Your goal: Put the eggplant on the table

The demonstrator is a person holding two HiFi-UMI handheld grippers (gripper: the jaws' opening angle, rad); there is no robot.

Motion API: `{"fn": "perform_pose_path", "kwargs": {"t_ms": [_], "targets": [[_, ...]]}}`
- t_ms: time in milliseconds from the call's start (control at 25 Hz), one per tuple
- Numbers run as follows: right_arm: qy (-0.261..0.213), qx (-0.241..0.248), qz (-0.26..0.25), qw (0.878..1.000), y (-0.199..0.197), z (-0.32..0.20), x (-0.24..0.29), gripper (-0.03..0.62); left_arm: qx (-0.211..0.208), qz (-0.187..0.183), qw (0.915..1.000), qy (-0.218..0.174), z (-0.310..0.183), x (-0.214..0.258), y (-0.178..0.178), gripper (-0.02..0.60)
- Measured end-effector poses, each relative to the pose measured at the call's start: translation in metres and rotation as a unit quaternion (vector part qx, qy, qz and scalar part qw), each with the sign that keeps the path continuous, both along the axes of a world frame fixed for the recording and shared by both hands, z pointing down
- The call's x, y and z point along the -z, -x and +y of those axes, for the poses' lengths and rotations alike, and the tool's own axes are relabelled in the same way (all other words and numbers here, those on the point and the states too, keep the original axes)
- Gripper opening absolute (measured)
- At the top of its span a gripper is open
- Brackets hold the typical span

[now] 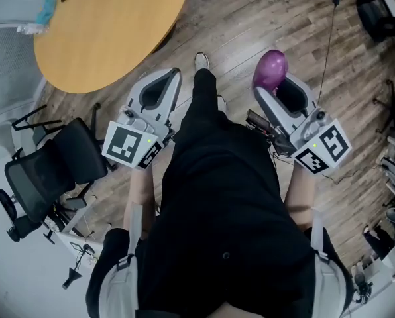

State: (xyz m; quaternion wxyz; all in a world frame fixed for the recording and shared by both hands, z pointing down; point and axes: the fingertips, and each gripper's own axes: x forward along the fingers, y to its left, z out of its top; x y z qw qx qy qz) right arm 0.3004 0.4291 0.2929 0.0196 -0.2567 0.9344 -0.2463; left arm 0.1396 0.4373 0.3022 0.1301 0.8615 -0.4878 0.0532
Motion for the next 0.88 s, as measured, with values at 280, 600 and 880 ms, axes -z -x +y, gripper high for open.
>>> {"fn": "perform_pose_path", "kwargs": {"t_ms": [280,600,880], "targets": [[-0.017,-0.022,0.015,1.000,0.022,-0.064,0.015,0.198,-0.012,0.018,0.9997,-0.014,-0.069,0.009,0.025,0.012],[-0.050,-0.047,0.018,0.997,0.053,-0.156,0.051,0.198,-0.038,0.017,0.9984,-0.039,-0.165,0.029,0.053,0.012],[-0.050,-0.069,0.023,0.996,0.079,-0.215,0.050,0.198,-0.059,0.026,0.9971,-0.040,-0.225,0.029,0.075,0.012]]}}
